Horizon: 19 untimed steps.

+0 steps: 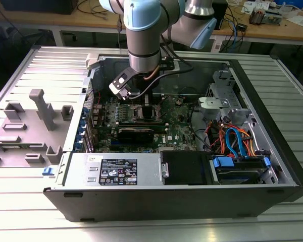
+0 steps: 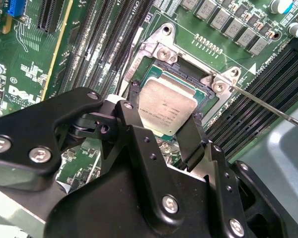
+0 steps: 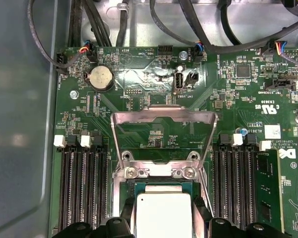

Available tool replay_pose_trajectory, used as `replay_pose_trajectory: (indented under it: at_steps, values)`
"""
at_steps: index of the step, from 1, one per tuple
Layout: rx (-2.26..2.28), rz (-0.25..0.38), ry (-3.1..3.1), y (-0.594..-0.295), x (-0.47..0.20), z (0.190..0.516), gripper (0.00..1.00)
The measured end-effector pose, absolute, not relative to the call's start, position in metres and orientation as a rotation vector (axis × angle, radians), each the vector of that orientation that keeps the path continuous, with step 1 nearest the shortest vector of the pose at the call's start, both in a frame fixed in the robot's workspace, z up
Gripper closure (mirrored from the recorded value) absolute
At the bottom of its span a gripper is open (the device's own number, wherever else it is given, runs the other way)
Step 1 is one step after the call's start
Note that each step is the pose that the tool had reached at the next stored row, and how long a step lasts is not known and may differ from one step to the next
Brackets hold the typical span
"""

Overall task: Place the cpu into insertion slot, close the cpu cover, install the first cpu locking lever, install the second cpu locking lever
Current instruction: 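Place the cpu into insertion slot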

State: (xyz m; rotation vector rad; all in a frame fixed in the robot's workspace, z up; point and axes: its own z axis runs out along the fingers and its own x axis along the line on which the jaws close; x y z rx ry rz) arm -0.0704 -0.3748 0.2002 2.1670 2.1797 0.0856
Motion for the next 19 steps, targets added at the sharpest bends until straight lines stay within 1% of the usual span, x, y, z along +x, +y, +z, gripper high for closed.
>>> replay_pose_trajectory:
  at_steps: [8,19]
  values:
    - [2.176,0.103,2.186,-0.3749,-0.0705,0.1997,0.46]
    - [2.186,0.102,2.177,-0.3750,-0.0710,0.1974,0.46]
